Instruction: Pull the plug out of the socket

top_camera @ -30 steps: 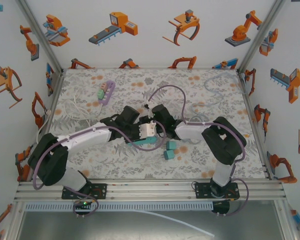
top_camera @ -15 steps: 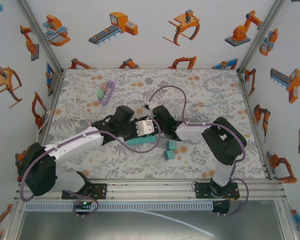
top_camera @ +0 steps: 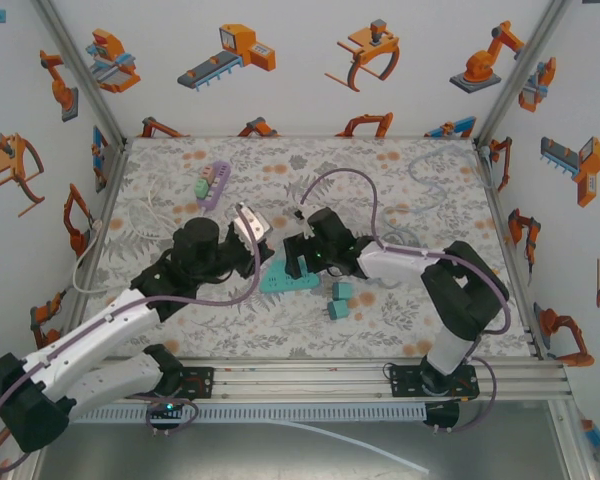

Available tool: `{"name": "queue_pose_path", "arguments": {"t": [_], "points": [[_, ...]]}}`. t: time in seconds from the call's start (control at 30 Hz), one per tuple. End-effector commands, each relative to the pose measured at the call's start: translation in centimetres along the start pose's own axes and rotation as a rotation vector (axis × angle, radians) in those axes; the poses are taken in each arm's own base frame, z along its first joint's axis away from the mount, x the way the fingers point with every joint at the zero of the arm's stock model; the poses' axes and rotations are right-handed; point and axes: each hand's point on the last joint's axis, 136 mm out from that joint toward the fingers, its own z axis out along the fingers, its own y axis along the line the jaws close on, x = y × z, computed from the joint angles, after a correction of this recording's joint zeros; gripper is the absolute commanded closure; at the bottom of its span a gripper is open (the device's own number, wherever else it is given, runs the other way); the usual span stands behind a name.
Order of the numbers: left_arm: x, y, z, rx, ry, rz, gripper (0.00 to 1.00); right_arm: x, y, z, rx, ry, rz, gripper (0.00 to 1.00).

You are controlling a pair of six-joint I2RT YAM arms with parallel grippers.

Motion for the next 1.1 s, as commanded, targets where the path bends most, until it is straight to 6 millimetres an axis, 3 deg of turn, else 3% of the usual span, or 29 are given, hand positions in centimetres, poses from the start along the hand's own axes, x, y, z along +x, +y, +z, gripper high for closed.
{"name": "queue_pose_path", "arguments": {"t": [0.0, 0.17, 0.27, 0.37, 0.47, 0.73, 0.9, 1.07], "points": [[-1.5, 1.1, -0.9, -0.050, -0.094, -0.273, 1.00, -3.4, 1.5, -3.2, -0.033, -0.073, 0.004, 0.20], [-2.8, 1.1, -0.7, -0.003, -0.197, -0.587, 1.00, -7.2, 1.0, -8.8, 0.034, -0.262, 0.032, 0.19], [-2.0, 0.9, 0.7, 0.015, -0.191, -0.764, 1.00, -8.3, -0.6, -12.2, 0.113, -0.371, 0.069, 0.17], [0.4, 0.6, 2.6, -0.027, -0.143, -0.892, 1.00, -8.3, -3.0, -15.2, 0.199, -0.454, 0.127, 0.15], [1.9, -1.5, 4.7, 0.003, -0.118, -0.944, 1.00, -7.5, -5.4, -17.3, 0.253, -0.505, 0.182, 0.14], [6.9, -6.4, 9.2, -0.026, 0.028, -0.901, 1.00, -4.1, -9.0, -19.7, 0.351, -0.523, 0.251, 0.14], [11.1, -6.8, 10.8, -0.107, 0.110, -0.935, 1.00, -3.1, -9.1, -20.0, 0.350, -0.526, 0.240, 0.14], [13.4, -7.3, 11.6, -0.124, 0.154, -0.952, 1.00, -2.9, -9.0, -20.4, 0.352, -0.526, 0.211, 0.14]]}}
